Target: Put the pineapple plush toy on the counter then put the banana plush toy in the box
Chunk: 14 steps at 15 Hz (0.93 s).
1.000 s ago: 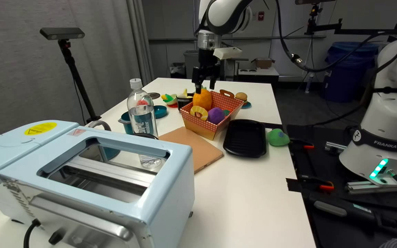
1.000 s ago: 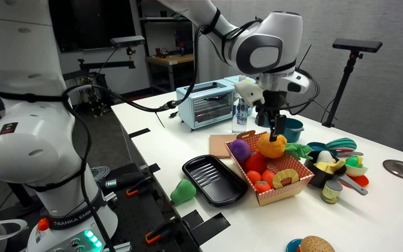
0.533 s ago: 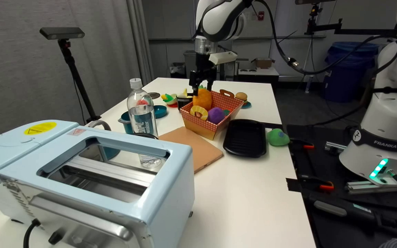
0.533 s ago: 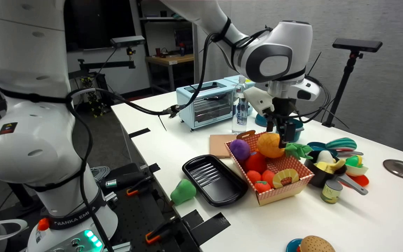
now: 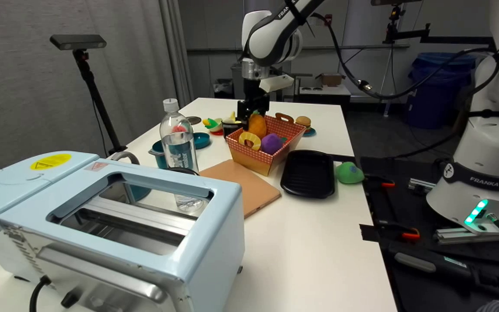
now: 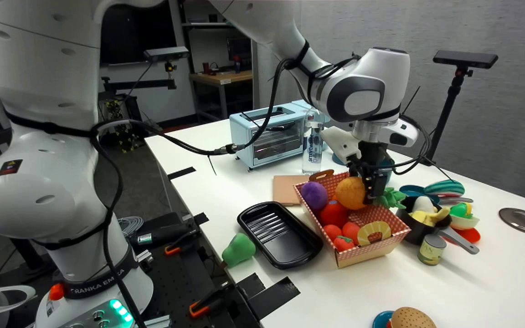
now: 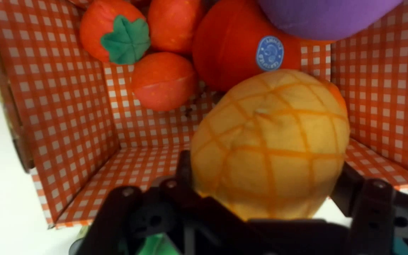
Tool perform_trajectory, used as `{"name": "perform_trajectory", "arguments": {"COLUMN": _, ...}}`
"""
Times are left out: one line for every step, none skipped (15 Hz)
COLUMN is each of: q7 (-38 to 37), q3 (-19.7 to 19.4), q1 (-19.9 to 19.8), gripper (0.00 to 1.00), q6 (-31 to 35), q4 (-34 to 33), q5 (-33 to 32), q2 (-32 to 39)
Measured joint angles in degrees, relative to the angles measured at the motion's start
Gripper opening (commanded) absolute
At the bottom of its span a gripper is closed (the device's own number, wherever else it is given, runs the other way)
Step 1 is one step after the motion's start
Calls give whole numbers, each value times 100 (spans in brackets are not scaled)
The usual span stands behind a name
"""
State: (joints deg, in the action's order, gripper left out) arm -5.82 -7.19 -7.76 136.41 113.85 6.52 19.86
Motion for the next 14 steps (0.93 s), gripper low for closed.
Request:
{"name": "perform_trajectory", "arguments": {"q7": 0, "q3": 4, "q1": 4, "gripper": 49, "q6": 0, "q4": -27, "q5": -7, "q2": 36}}
{"name": "perform_trajectory", "arguments": {"q7": 0, "q3": 8, "q1": 6, "gripper": 43, "q6": 0, "q4": -43, "q5": -13, "q2": 56}}
{"name": "perform_trajectory", "arguments": {"q7": 0, "q3": 8, "q1": 9, "gripper": 36, "q6": 0, "q4": -52, "q5": -28, "q2": 62}}
{"name": "perform_trajectory", "arguments": {"q7": 0, "q3": 8, "q1": 11, "gripper": 30, "q6": 0, "q4": -62, "q5": -40, "q2": 61}}
{"name": "perform_trajectory", "arguments": {"q7": 0, "q3": 9, "q1": 15, "gripper": 22, "q6": 0, "q4": -75, "q5": -46, "q2": 58}}
{"name": "perform_trajectory", "arguments": {"q7": 0, "q3": 11, "q1": 22, "gripper": 16, "q6": 0, "q4": -91, "q5": -48, "q2": 51}}
{"name": "perform_trajectory", "arguments": {"q7": 0, "q3": 16, "q1": 34, "gripper": 10, "q6": -1, "q4": -104, "q5": -49, "q2": 35}}
{"name": "perform_trajectory", "arguments": {"q7": -1, "q3": 24, "q1": 50, "gripper": 8, "q6": -1, "q4": -118, "q5": -49, "q2": 13}}
{"name": "perform_trajectory", "arguments": {"q7": -1, "q3": 33, "q1": 71, "gripper": 8, "q6": -3, "q4": -141, "q5": -54, "q2": -10}}
{"name": "perform_trajectory", "arguments": {"q7": -2, "q3": 48, "q1": 92, "gripper": 4, "q6": -7, "q4": -172, "q5": -54, "q2": -42}}
{"name": "perform_trajectory", "arguments": {"q7": -4, "q3": 65, "q1": 116, "gripper": 4, "q6": -11, "q4": -204, "q5": -55, "q2": -83}}
{"name": "perform_trajectory", "arguments": {"q7": -8, "q3": 80, "q1": 146, "gripper": 6, "q6": -23, "q4": -244, "q5": -55, "q2": -131}}
{"name": "perform_trajectory", "arguments": {"q7": -10, "q3": 96, "q1": 178, "gripper": 6, "q6": -27, "q4": -286, "q5": -55, "q2": -182}}
{"name": "perform_trajectory", "arguments": {"q7": -11, "q3": 113, "q1": 211, "gripper": 4, "q6": -31, "q4": -331, "q5": -55, "q2": -235}}
